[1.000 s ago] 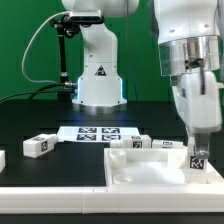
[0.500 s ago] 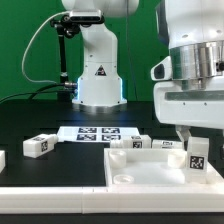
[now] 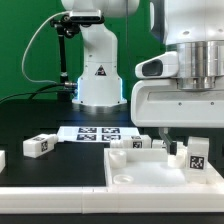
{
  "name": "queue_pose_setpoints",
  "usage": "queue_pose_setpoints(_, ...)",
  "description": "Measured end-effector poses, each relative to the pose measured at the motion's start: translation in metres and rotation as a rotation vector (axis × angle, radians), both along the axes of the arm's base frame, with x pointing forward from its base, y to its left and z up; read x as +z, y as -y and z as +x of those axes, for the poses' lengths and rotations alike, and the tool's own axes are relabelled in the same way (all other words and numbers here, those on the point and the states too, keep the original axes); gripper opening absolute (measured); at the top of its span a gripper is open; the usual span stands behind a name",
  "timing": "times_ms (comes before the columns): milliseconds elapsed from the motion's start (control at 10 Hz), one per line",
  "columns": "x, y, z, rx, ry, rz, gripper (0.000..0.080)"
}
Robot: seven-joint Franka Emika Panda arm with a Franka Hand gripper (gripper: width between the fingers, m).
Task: Assemble one leg
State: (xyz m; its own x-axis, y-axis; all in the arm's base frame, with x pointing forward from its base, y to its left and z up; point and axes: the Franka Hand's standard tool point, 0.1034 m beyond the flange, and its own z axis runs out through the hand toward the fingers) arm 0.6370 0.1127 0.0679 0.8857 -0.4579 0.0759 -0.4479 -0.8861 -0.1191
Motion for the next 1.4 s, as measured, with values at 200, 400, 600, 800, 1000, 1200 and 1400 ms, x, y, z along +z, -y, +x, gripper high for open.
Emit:
queue_pose_setpoints(200,-0.0004,-0.0006,-0.0004,-0.143,-0.011,0.019,0.0388)
queue_pose_setpoints(400,-0.0002,0.0000,-0.0002,-0.271,-0.020,0.035,0.0285)
queue_pose_setpoints(600,0.0008,-0.0009,-0.0002,-0.538,-0.056,0.063,0.0285)
queue_pose_setpoints(800,-0.0003,0.0011,0.0032,-0.886,-0.121,0.117,0.0285)
queue_pose_setpoints(1000,-0.0005,-0.0028,0.0038,-1.244,-0.168,0.202,0.0285)
queue_pose_setpoints(1200,-0.0008,-0.0024,0.0041,-1.358,-0.173,0.214,0.0285)
queue_pose_setpoints(1400,-0.0007,-0.0022,0.0042,-1.407,-0.170,0.212,0.0285)
